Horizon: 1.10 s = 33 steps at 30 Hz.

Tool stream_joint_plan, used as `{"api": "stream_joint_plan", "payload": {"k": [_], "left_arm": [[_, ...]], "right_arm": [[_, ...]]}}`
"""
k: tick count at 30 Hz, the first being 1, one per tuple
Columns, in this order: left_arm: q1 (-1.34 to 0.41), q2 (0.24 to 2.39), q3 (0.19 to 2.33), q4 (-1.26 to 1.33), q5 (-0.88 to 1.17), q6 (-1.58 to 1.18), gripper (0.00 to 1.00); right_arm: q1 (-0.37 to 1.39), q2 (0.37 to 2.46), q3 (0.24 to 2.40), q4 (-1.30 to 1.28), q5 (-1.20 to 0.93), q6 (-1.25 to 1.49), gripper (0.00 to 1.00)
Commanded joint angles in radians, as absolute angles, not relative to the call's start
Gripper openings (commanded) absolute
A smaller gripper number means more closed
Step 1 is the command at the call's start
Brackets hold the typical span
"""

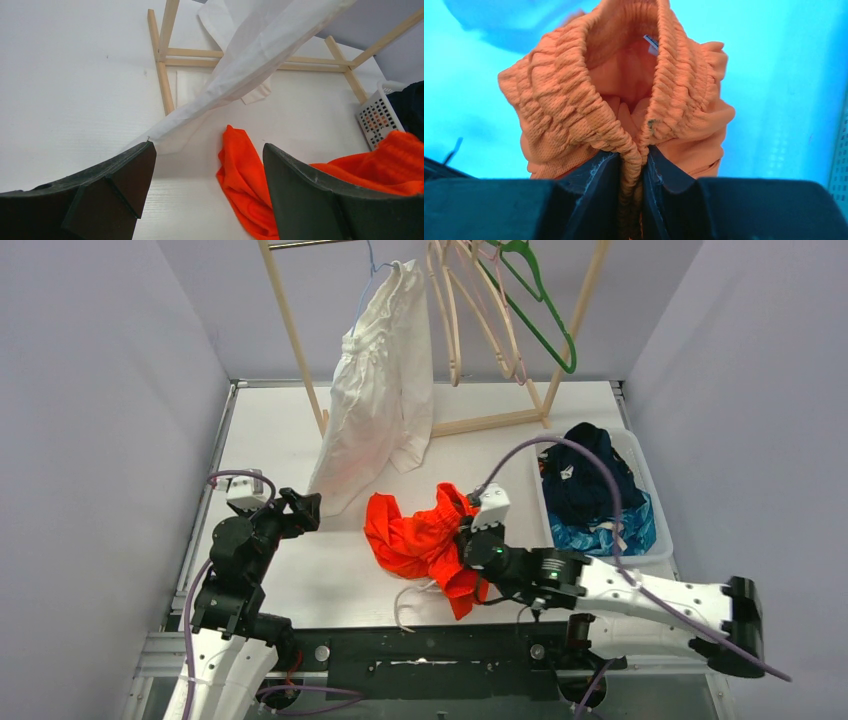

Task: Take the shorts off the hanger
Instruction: Adjust the shorts at the center of the board.

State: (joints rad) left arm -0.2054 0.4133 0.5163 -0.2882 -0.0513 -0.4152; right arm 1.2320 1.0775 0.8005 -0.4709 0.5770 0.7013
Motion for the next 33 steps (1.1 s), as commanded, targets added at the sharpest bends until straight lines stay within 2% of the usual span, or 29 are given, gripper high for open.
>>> {"api": "stream_joint_plan", "payload": {"k": [1, 6, 10, 12, 14, 19, 22, 26, 28, 30, 33], "left_arm": [[-0.196, 0.403, 0.526, -0.247, -0.046, -0.42, 0.79], [-0.193, 0.402, 0.525, -0.242, -0.044, -0.421, 0.79], [-0.192, 0.405, 0.523, -0.241, -0.043, -0.42, 0.79], [-0.192, 0.406, 0.524, -0.239, -0.042, -0.42, 0.79], [-0.19, 0.408, 0.525, -0.239, -0.04, -0.42, 0.79], [-0.188, 0.411, 0.523, -0.238, -0.037, -0.42, 0.79], [-0.189, 0.415, 0.524, -0.239, -0.035, -0.42, 0.79], [-0.187, 0.416, 0.523, -0.241, -0.035, -0.42, 0.79], [-0.186, 0.417, 0.523, -0.241, -0.035, -0.42, 0.79], [-0.187, 0.417, 0.523, -0.24, -0.035, -0.42, 0.79], [-0.185, 0.417, 0.522, -0.237, -0.031, -0.42, 0.79]], "right_arm": [[1.242, 0.854, 0.8, -0.45, 0.692, 0.652, 0.0], [1.247, 0.684, 0.82, -0.484, 0.643, 0.6, 0.0], [1.245, 0.657, 0.803, -0.456, 0.585, 0.552, 0.04], [1.244, 0.707, 0.801, -0.456, 0.572, 0.556, 0.07], [1.233, 0.788, 0.802, -0.46, 0.588, 0.583, 0.16], [1.078, 1.043, 0.839, -0.465, 0.53, 0.701, 0.12], [1.003, 1.14, 0.857, -0.436, 0.481, 0.714, 0.14], [0.961, 1.236, 0.885, -0.411, 0.419, 0.692, 0.36], [0.943, 1.271, 0.878, -0.411, 0.395, 0.699, 0.57], [0.932, 1.289, 0.864, -0.392, 0.359, 0.701, 0.72], [0.928, 1.299, 0.835, -0.321, 0.285, 0.685, 0.85]]}}
